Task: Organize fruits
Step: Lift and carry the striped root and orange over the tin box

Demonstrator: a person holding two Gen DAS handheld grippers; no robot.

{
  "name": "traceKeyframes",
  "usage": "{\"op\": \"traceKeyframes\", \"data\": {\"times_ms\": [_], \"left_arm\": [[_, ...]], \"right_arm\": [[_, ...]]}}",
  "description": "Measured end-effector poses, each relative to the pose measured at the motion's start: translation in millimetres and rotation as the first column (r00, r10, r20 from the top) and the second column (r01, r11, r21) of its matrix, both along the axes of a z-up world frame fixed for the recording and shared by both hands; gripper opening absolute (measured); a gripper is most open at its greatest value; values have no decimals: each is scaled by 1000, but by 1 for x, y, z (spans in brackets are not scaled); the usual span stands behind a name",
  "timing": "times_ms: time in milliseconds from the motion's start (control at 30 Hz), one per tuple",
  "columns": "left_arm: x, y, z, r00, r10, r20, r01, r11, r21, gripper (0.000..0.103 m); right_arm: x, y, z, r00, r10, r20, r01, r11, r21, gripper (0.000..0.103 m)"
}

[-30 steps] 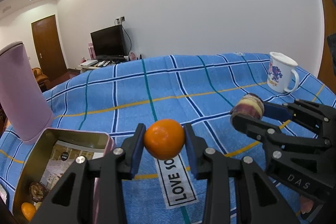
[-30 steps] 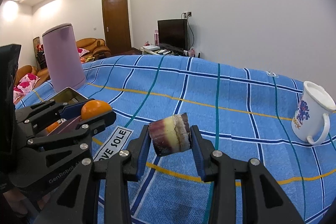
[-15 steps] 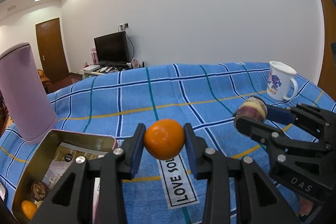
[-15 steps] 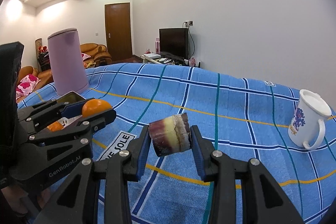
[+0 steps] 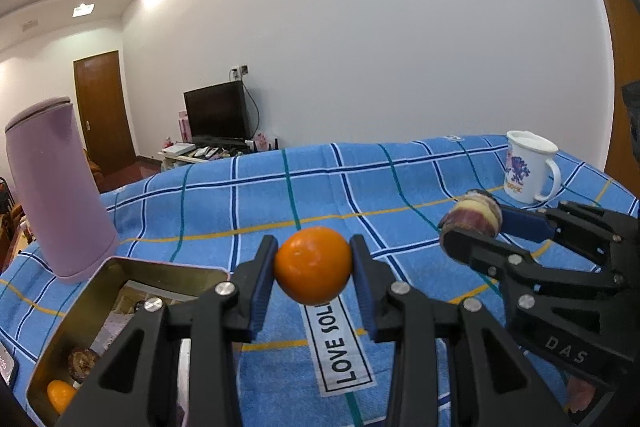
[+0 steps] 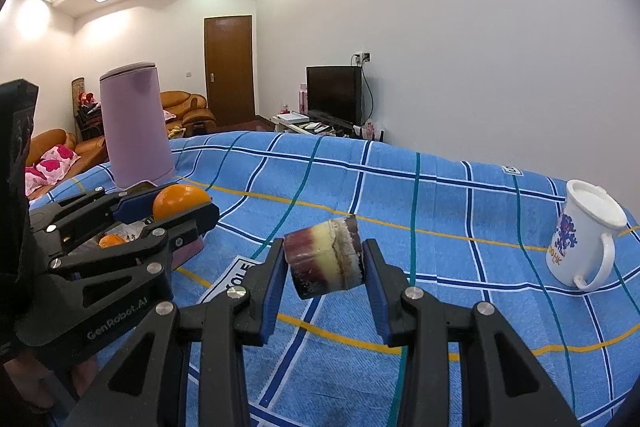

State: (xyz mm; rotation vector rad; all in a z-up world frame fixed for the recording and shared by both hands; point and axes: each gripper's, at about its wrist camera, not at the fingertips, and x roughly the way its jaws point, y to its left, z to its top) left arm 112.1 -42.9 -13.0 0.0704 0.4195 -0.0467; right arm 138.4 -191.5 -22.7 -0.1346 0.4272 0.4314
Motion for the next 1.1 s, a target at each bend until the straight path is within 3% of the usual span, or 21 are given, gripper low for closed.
{"op": "traceKeyframes", "data": {"times_ms": [1100], "left_arm": [[-33,34,-1,999,37,-36,-39,997,-60,38]], "right_arm": [[-26,31,-2,998,66,-19,-67,997,-28,39]]}}
